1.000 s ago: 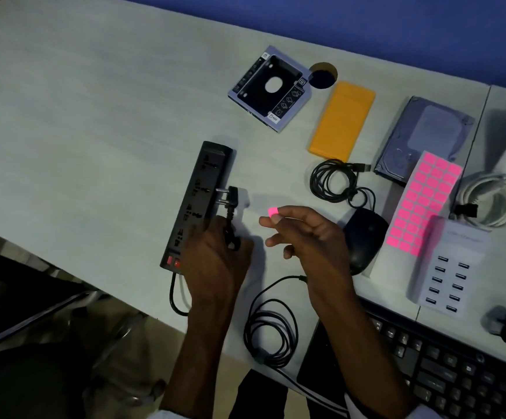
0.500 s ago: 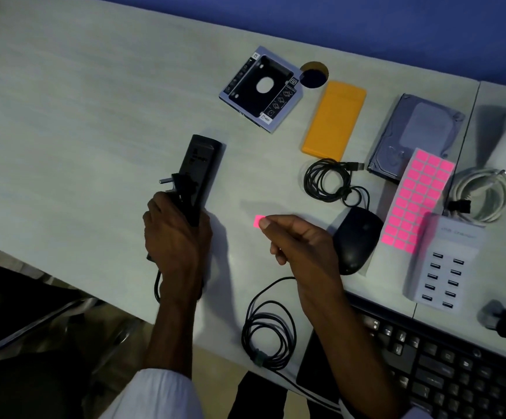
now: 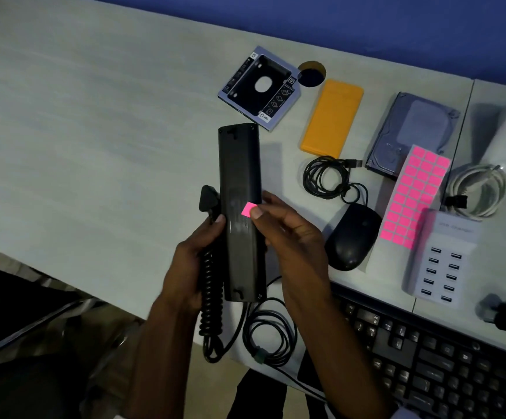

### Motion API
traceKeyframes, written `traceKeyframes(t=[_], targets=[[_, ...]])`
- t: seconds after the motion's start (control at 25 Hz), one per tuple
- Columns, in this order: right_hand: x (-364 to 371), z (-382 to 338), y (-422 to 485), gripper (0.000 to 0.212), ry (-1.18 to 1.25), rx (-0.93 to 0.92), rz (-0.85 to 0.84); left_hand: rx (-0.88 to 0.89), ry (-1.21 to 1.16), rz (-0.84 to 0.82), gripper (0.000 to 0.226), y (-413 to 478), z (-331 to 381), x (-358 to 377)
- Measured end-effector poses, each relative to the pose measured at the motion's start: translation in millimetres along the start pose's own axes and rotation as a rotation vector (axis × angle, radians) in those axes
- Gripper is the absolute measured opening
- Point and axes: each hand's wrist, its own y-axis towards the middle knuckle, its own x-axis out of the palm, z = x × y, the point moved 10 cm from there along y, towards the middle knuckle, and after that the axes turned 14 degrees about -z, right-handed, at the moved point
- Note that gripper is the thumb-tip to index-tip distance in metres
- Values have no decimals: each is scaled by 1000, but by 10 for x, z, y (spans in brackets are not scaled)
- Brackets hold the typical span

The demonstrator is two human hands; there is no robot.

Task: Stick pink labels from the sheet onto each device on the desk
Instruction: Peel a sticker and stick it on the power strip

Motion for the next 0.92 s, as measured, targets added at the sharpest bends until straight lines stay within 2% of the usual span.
traceKeyframes(t=[0.2,0.52,0.76,0.92], targets=[[-164,-132,-51,9,-167,-69,135,-14,59,-33,40,68,-108,-17],[-103,-401,-113,11,-504,-310,172,0,136,-97,45,87,-162,72],[-170,-394,-124,11,-533,-290,266,2,234,-55,39,59,-154,172],[-167,-436,-137,12,-504,-330,245,-4,208,-24,38,45,-172,181]])
